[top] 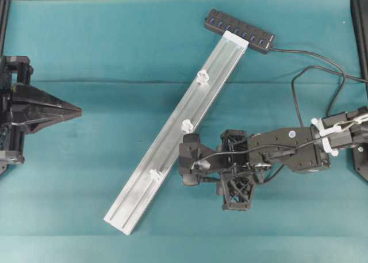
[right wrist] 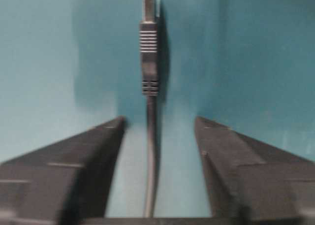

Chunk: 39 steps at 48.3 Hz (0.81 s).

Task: Pass the USB cable through three rings with both arms.
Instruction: 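Lift the cable with the right gripper and carry it toward the hub end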

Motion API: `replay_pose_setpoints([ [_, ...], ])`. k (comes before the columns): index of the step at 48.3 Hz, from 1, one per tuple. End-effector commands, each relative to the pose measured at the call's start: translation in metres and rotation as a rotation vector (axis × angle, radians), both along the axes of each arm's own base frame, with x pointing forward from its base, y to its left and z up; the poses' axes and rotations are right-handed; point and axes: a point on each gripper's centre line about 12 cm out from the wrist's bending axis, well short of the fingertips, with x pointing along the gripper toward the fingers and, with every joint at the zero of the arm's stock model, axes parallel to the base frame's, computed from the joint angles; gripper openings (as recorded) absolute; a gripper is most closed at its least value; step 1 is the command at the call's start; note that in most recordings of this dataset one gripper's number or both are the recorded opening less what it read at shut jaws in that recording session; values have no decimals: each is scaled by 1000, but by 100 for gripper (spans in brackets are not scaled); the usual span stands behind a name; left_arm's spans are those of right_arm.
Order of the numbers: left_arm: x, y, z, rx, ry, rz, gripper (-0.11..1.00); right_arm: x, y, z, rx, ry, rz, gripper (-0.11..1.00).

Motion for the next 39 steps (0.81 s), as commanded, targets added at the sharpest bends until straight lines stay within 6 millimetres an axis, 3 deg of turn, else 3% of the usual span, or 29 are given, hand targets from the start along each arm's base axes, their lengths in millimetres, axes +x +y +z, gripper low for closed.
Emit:
replay_pose_setpoints([
  [1, 1, 0, 5, 2, -15, 1, -1, -2, 8, -12, -3, 30, 24, 41],
  [6, 1, 0, 5, -2, -14, 1, -1, -2, 12, -13, -3, 36, 34, 24],
  [13, 1, 0, 4, -3, -14, 2, -1, -5, 15, -15, -5, 56, 45, 10],
  [32, 1, 0, 4, -6, -12, 1, -1, -6, 15, -15, -7, 65, 50, 10],
  [39, 1, 0, 4, -12, -11, -2, -1, -3, 14, -3, -3, 40, 52, 10],
])
